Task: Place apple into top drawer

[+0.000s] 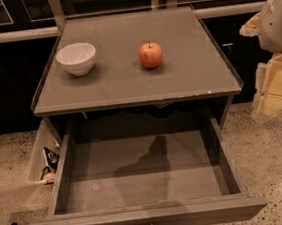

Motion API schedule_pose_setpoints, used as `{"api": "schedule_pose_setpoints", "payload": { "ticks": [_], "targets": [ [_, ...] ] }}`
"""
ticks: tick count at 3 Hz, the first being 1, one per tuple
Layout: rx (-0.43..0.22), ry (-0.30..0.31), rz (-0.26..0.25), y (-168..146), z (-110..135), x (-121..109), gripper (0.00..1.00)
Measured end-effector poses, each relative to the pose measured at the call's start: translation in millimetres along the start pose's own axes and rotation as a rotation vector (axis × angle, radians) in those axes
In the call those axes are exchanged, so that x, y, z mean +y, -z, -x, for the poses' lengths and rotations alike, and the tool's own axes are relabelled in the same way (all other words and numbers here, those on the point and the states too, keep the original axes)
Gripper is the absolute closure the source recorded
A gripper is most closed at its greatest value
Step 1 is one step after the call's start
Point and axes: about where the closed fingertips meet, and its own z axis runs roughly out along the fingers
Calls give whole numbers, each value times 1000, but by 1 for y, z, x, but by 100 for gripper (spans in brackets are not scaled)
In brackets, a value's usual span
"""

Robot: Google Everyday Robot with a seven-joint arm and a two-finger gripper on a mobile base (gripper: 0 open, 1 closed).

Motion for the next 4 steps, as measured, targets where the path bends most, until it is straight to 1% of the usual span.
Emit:
{"api": "schedule_pose_setpoints", "payload": {
  "ticks": [1, 2, 3, 4],
  "targets": [
    [0, 0, 0, 0, 0, 0, 0],
    [-30, 11, -15, -4, 8, -10, 0],
    [-110, 56, -77, -13, 29, -46, 0],
    [-201, 119, -137, -27, 56, -85, 0]
  ]
}}
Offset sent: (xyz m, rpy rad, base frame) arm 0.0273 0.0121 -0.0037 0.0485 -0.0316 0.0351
